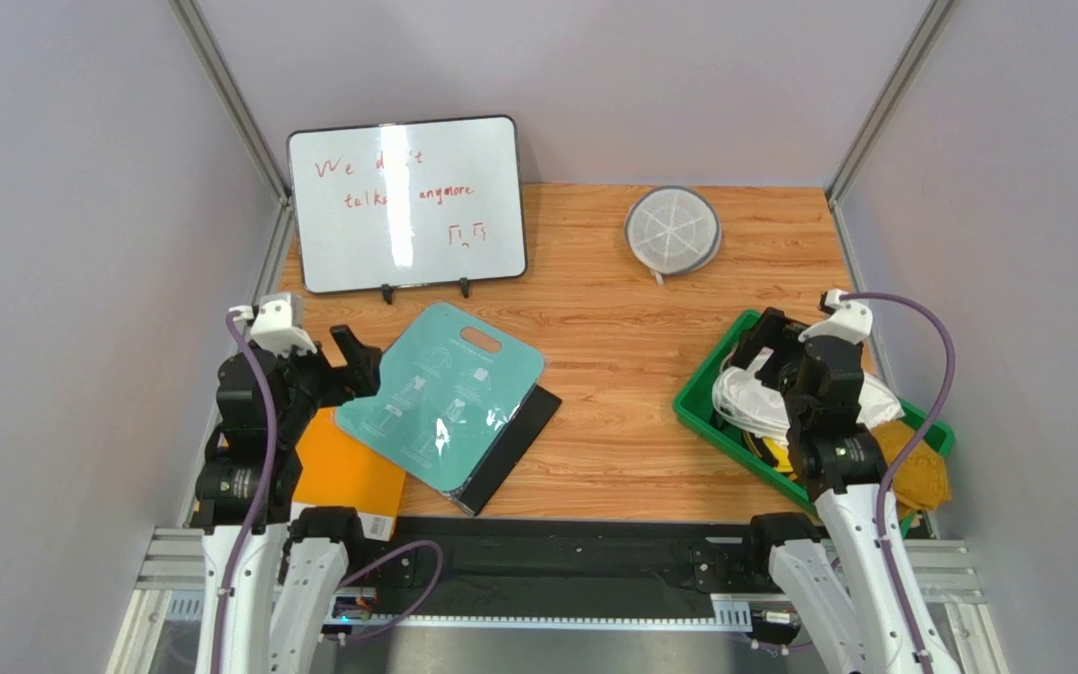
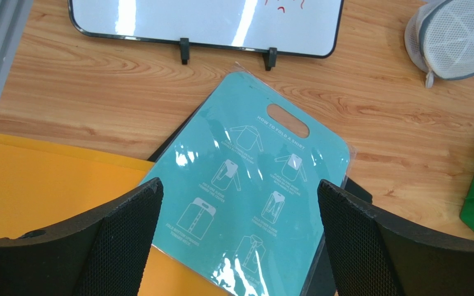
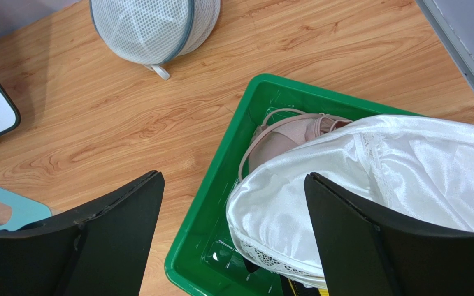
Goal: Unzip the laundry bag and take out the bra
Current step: Move the laundry bag to the center of the board.
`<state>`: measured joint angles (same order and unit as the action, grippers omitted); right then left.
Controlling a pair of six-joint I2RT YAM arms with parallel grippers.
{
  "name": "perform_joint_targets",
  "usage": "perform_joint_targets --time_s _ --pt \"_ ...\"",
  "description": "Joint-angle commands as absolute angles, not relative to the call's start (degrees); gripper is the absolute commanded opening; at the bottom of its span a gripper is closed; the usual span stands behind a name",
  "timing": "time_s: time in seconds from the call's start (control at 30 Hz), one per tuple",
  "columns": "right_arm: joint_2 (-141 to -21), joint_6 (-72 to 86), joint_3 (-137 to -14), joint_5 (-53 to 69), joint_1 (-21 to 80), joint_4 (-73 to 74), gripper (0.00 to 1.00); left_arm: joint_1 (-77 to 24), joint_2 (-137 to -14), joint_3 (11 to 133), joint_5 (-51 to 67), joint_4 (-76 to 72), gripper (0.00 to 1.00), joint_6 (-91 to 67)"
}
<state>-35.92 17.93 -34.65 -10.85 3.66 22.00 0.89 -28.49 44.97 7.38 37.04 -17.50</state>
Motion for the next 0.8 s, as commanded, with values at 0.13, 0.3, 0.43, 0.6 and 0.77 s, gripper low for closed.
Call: perform_joint_targets --time_s 0.13,0.3,0.43,0.6,0.77 --pt "-36.82 17.05 -38.75 -7.31 3.69 18.28 0.88 0.97 -27.77 44.3 6.77 36.12 1.0 -18.28" --pt "-47.62 16.35 -46.04 -5.36 6.76 17.32 0.84 0.88 -28.04 43.86 7.73 36.39 0.99 -18.28" --pt "-57.72 12.58 -53.77 -9.48 13.96 18.1 0.84 0.88 -28.04 43.95 8.96 36.12 1.0 -17.67" --pt "-71.08 13.27 -62.22 -8.61 16.7 18.81 0.85 0.97 -27.51 43.51 10.02 35.86 0.99 -17.58" --pt "-85.14 13.18 -69.94 -14.49 16.26 19.42 0.86 0.88 -28.39 43.33 12.04 35.51 0.99 -17.4"
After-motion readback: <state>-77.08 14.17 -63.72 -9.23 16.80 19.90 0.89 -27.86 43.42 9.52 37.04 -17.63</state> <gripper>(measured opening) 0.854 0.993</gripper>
